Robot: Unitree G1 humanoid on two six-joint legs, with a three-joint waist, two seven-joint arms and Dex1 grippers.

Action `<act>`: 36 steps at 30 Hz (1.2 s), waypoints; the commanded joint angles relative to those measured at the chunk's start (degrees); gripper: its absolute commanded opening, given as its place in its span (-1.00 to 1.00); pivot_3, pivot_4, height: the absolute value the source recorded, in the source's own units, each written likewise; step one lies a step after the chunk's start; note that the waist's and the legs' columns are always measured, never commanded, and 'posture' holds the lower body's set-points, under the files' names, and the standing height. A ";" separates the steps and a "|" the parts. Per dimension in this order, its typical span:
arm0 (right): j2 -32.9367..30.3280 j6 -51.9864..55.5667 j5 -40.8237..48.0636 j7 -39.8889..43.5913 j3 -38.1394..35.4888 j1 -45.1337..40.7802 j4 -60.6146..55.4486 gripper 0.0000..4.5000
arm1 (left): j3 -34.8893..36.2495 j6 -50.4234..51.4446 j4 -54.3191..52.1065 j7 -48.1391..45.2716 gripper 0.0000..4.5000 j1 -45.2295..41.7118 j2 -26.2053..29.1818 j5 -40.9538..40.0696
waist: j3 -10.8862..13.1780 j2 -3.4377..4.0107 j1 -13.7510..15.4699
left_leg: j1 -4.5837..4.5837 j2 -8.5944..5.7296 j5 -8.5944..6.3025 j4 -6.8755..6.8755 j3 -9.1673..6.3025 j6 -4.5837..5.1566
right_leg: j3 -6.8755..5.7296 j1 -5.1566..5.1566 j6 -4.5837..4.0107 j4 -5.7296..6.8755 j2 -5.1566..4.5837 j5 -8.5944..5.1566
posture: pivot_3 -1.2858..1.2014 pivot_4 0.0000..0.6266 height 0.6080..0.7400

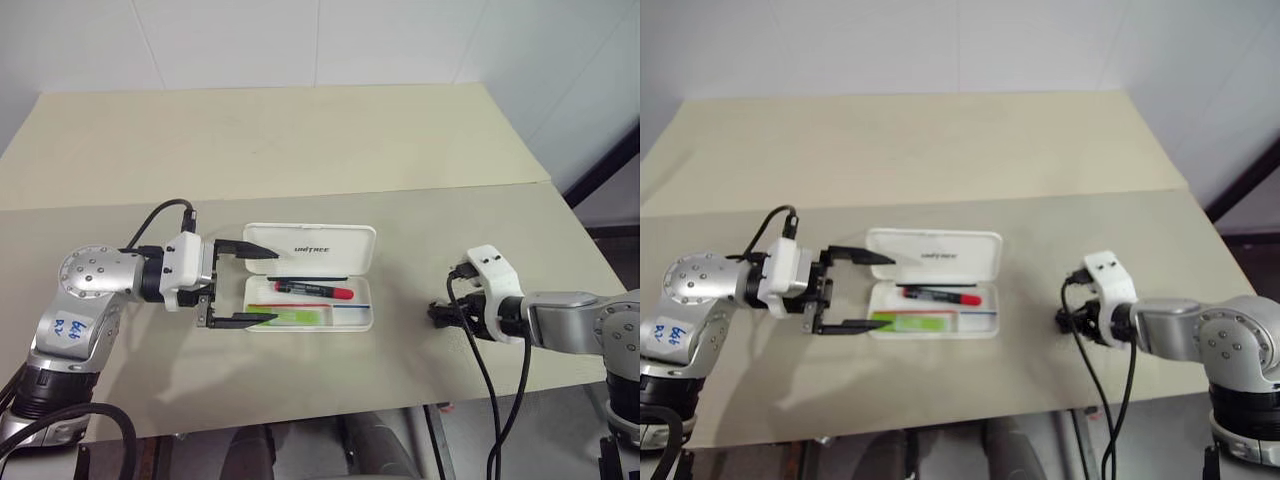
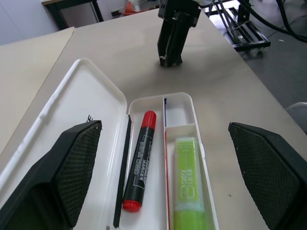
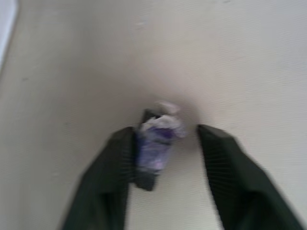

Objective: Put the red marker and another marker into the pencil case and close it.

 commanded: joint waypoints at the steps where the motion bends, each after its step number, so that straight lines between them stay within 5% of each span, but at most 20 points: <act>1: -0.71 1.07 1.42 -1.15 0.99 -0.08 -0.12 -0.70 | 0.71 -0.71 -0.82 -0.26 1.00 -0.81 0.34 -0.50 | 0.00 0.00 0.04 | 0.00 0.00 0.00 0.00 0.00 0.00 | 0.00 0.00 0.00 0.00 0.00 0.00 | 0.03 -0.52 1.00; 8: -5.18 -1.75 -3.80 4.36 3.77 -3.72 -1.31 -0.83 | 0.44 -1.11 -0.56 0.00 1.00 -1.06 -0.04 -0.23 | 0.02 0.04 0.06 | -0.01 0.00 0.00 0.06 0.00 0.00 | 0.01 0.02 -0.07 -0.02 -0.01 -0.03 | 0.03 -0.52 1.00; 12: -14.28 -15.09 -12.56 21.35 11.66 -6.99 -3.65 -0.83 | 0.53 -1.46 -0.44 -0.09 1.00 -0.75 0.03 -0.11 | 0.14 0.23 0.02 | -0.03 -0.02 0.00 0.12 0.06 0.00 | 0.03 0.00 -0.18 -0.03 -0.04 -0.09 | 0.03 -0.52 1.00; 17: -17.58 -28.99 -20.92 38.60 18.17 -10.53 -4.09 -0.83 | 0.97 -1.53 -0.58 -0.14 1.00 -0.19 0.49 -0.27 | 0.14 0.23 0.00 | 0.01 0.03 0.00 0.05 0.02 0.01 | -0.04 -0.03 -0.14 0.01 0.02 -0.08 | 0.03 -0.52 1.00; 26: -13.06 -41.82 -28.53 56.86 26.12 -15.36 -4.59 -0.83 | 3.23 -1.41 -0.41 -0.64 1.00 2.12 2.26 -1.10 | 0.17 0.27 0.10 | -0.02 0.02 0.00 0.06 0.03 0.01 | -0.06 -0.07 -0.03 0.04 -0.01 -0.02 | 0.03 -0.52 1.00; 36: -7.64 -44.93 -35.18 63.29 32.67 -16.13 -5.06 -0.83 | 4.35 -2.24 0.51 -0.36 1.00 4.43 2.64 -0.33 | 0.17 0.28 0.11 | -0.02 0.02 0.00 0.16 0.03 0.00 | -0.07 -0.07 -0.18 0.09 -0.01 -0.10 | 0.03 -0.52 1.00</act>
